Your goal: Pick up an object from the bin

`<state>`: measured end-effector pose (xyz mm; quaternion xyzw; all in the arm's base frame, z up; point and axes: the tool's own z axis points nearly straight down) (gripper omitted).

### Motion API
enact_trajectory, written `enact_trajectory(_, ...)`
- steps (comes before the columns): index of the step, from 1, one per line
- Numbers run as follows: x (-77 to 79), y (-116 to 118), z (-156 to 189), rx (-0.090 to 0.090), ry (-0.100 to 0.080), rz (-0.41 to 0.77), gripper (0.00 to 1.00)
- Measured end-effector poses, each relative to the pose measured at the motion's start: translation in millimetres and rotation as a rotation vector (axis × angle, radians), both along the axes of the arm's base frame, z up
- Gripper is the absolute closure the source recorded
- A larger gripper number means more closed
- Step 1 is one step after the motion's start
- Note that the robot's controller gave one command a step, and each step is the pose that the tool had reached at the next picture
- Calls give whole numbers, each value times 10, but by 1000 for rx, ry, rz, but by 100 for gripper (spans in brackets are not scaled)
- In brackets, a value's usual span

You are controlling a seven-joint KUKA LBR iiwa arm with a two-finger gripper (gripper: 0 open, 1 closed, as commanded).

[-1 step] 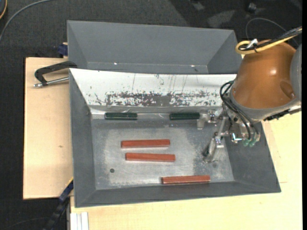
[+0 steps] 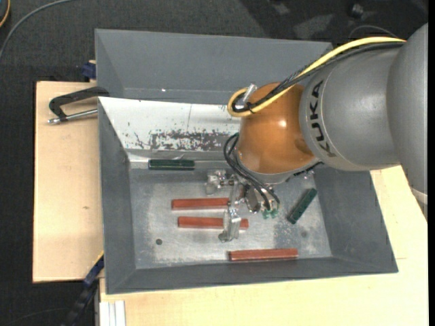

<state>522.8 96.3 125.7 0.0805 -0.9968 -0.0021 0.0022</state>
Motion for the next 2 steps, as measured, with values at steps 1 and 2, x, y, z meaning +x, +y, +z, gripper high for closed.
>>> enact_trajectory(1,387,115,-579,-2,-7,21,0)
enact_trajectory(2,400,112,-515,-2,-12,20,100)
